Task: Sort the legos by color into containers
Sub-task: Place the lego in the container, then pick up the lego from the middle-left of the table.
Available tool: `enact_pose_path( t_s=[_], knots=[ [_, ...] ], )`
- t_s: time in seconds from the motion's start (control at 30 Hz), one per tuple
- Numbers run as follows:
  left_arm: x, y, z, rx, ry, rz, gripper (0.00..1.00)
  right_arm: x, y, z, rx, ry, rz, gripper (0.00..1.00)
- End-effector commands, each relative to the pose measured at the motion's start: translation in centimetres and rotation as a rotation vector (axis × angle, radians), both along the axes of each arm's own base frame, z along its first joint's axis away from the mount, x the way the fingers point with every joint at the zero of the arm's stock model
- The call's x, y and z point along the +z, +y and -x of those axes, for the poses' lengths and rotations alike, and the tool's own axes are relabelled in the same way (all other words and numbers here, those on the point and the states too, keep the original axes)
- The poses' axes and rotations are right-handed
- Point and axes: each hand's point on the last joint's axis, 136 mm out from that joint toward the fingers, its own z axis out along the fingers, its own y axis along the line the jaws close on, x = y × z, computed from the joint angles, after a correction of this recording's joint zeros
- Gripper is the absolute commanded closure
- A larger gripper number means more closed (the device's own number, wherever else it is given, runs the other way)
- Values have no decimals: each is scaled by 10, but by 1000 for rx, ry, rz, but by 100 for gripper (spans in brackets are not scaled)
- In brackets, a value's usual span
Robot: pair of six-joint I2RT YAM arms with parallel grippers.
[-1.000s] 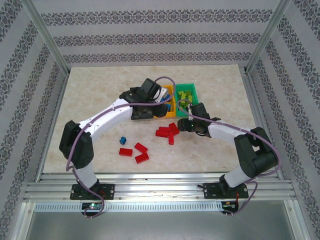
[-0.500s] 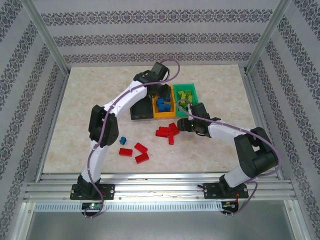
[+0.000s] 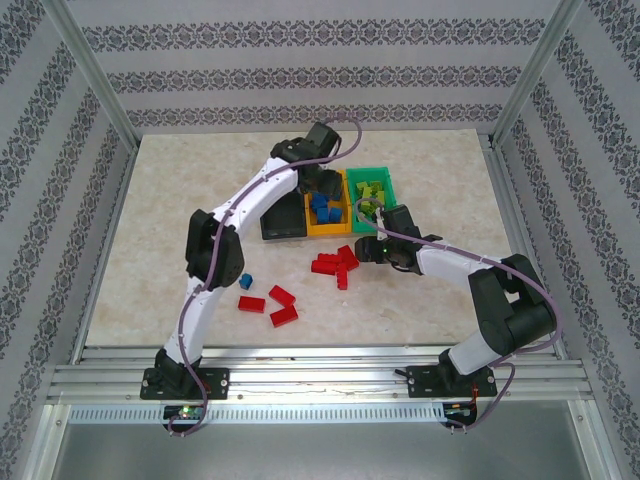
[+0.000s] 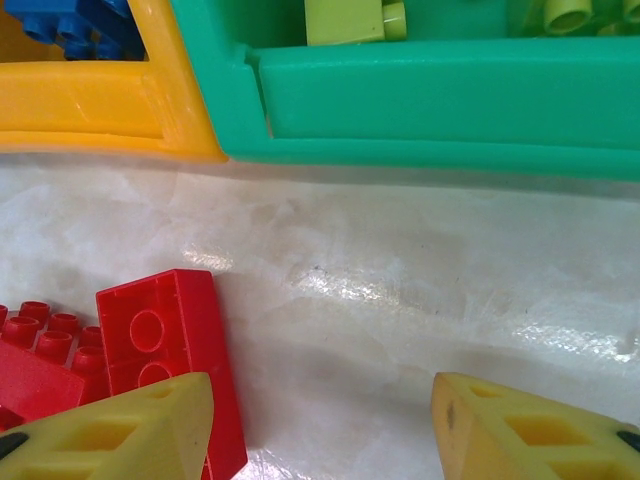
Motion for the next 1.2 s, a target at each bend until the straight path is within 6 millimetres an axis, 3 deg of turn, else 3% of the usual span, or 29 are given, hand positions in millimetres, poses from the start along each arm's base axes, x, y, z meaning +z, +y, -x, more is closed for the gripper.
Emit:
enact_pose_path(
  t_s=[0.0,0.23,0.53,0.73,0.9,1.17],
  knots=[
    [39,6,14,-12,-83,68,40,3,0,-1,-13,-3,-33,40],
    [41,44,61,26,-159,91,39,3,-2,0,-15,-3,-25,40],
    [7,112,121,144,-103,72,37,3,-3,0,-19,-9,-28,39],
    [-7,153,151,192,-73,40,37,2,-2,0,-18,-7,-32,39],
    [-20,171,167,210,-17,11,37,0,-2,-1,-18,-2,-31,39],
    [-37,178,183,189,56,-20,37,0,-1,-1,-16,0,-32,39]
  ],
)
